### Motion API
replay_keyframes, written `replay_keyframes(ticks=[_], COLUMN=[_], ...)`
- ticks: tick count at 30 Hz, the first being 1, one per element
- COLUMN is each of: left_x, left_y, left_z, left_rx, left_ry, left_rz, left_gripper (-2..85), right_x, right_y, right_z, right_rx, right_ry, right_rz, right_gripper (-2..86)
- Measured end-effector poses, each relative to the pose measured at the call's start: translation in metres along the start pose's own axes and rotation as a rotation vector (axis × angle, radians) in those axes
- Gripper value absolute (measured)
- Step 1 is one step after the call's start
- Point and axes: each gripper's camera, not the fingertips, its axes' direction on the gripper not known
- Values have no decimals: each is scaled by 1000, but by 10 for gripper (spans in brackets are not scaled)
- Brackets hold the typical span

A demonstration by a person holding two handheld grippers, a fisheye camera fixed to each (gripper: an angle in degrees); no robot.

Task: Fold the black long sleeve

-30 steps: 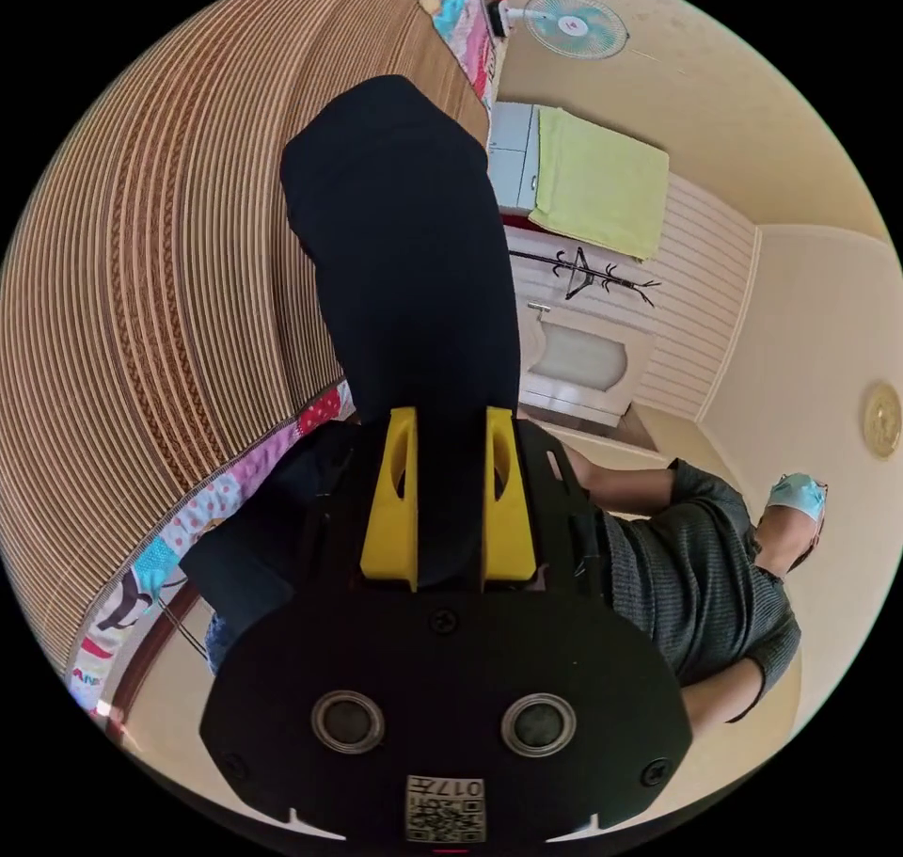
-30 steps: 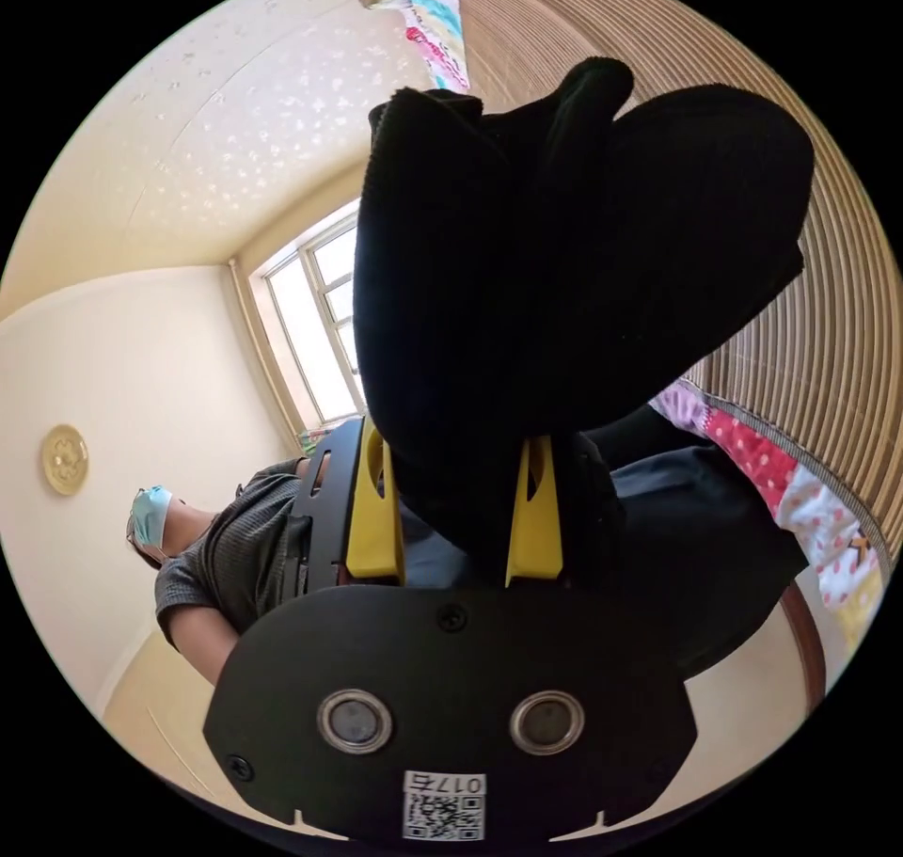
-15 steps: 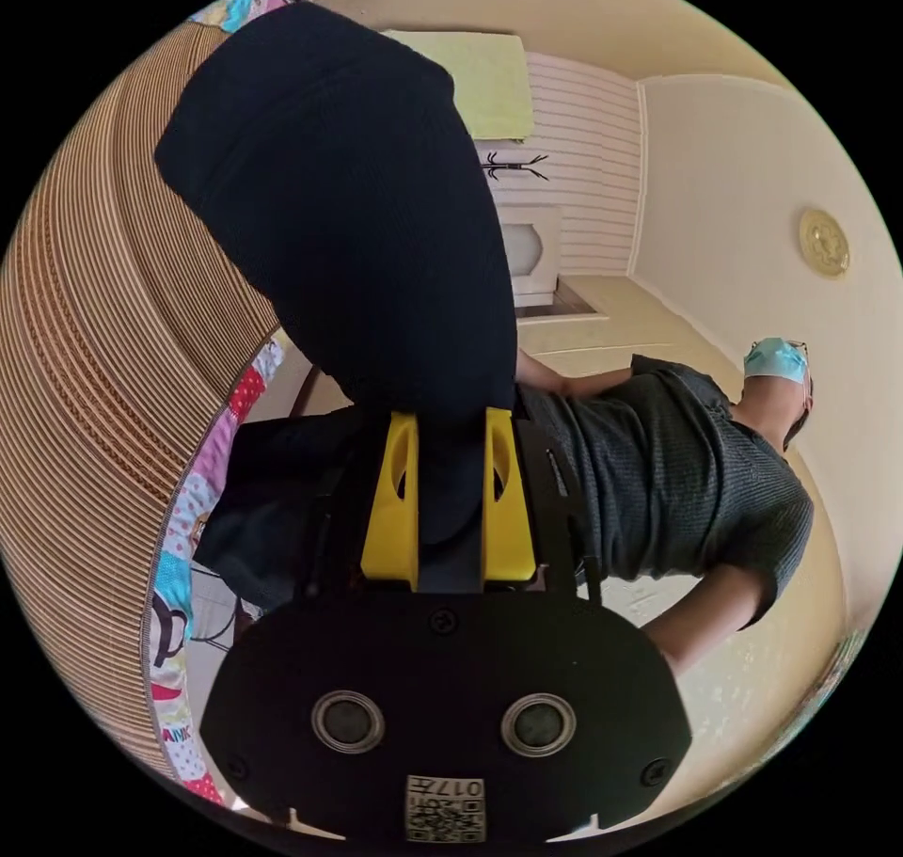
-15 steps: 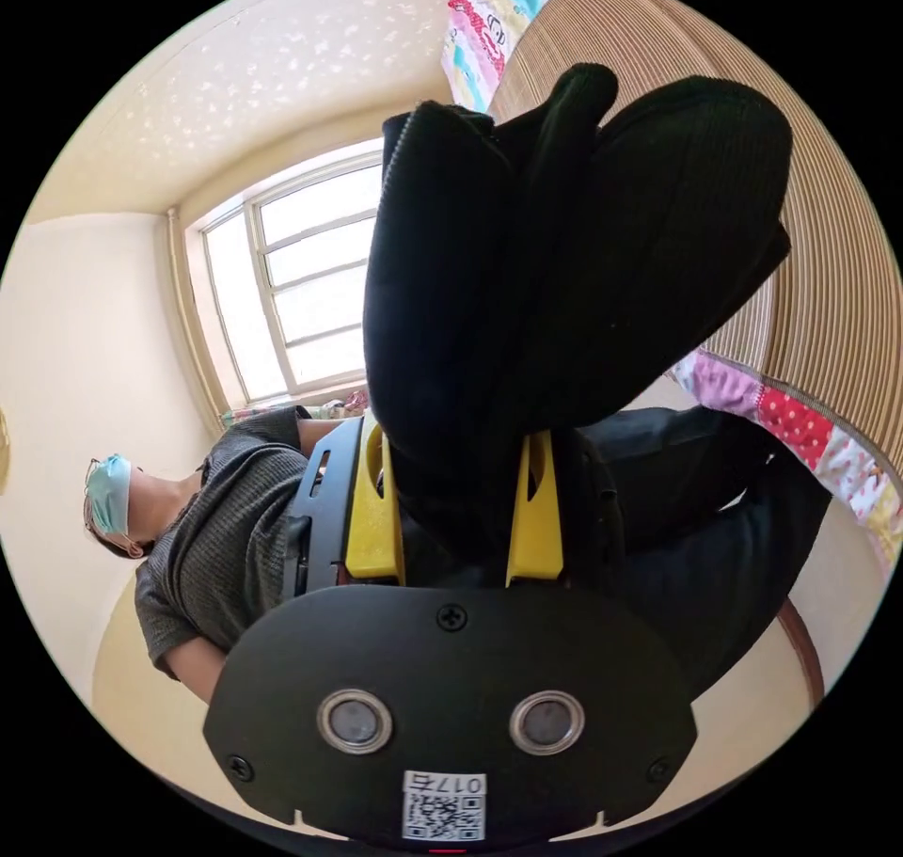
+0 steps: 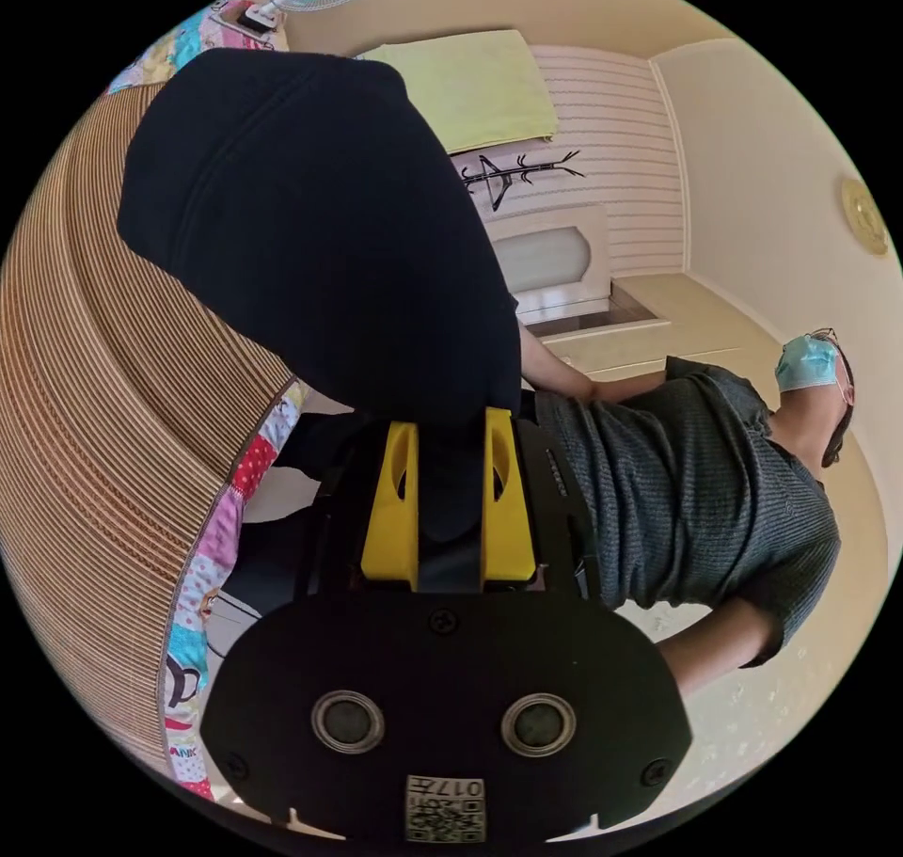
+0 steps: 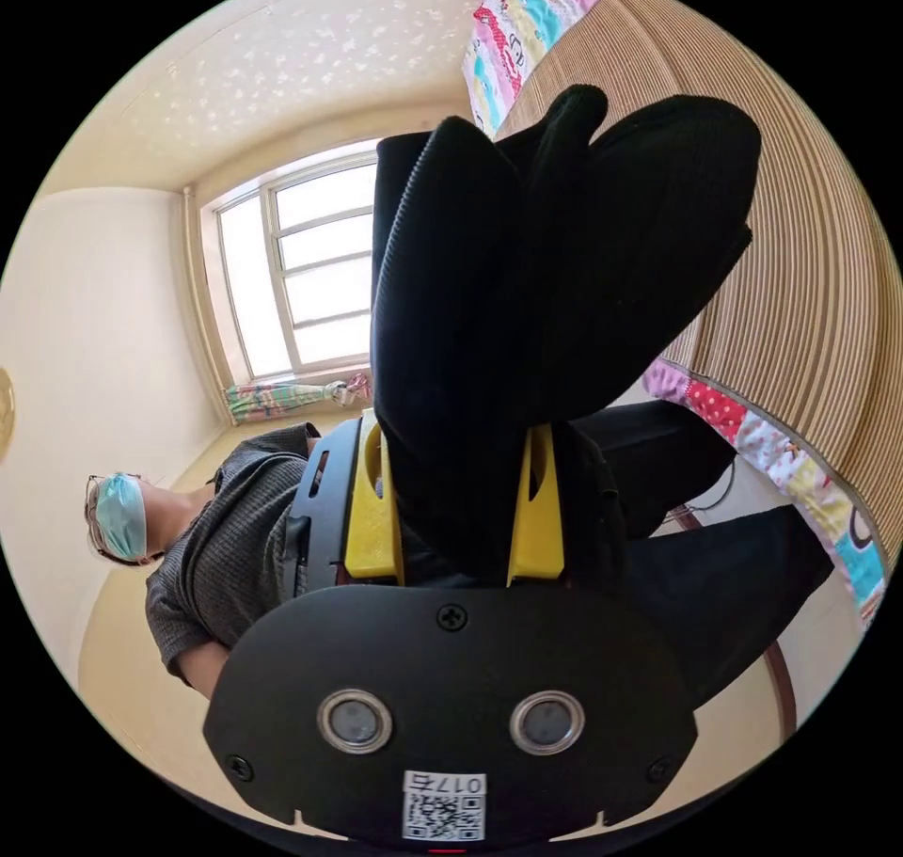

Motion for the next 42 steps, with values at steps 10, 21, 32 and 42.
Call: replay_keyframes(ticks=[10, 21, 32, 42], left_x=[3, -86, -200, -87], left_y=[-207, -321, 9, 320], left_z=[218, 421, 233, 290], left_rx=[-88, -189, 169, 1461], left_ry=[38, -84, -285, 93], left_rz=[56, -293, -1002, -1104], left_gripper=[101, 120, 97, 65], right_x=[-44, -77, -76, -110], right_y=[122, 207, 88, 64], right_z=[-241, -407, -308, -314], right_rx=[280, 690, 782, 755], right_ry=[94, 753, 1415, 1366], right_rz=[-62, 511, 613, 796], right_gripper=[189, 198, 63, 31])
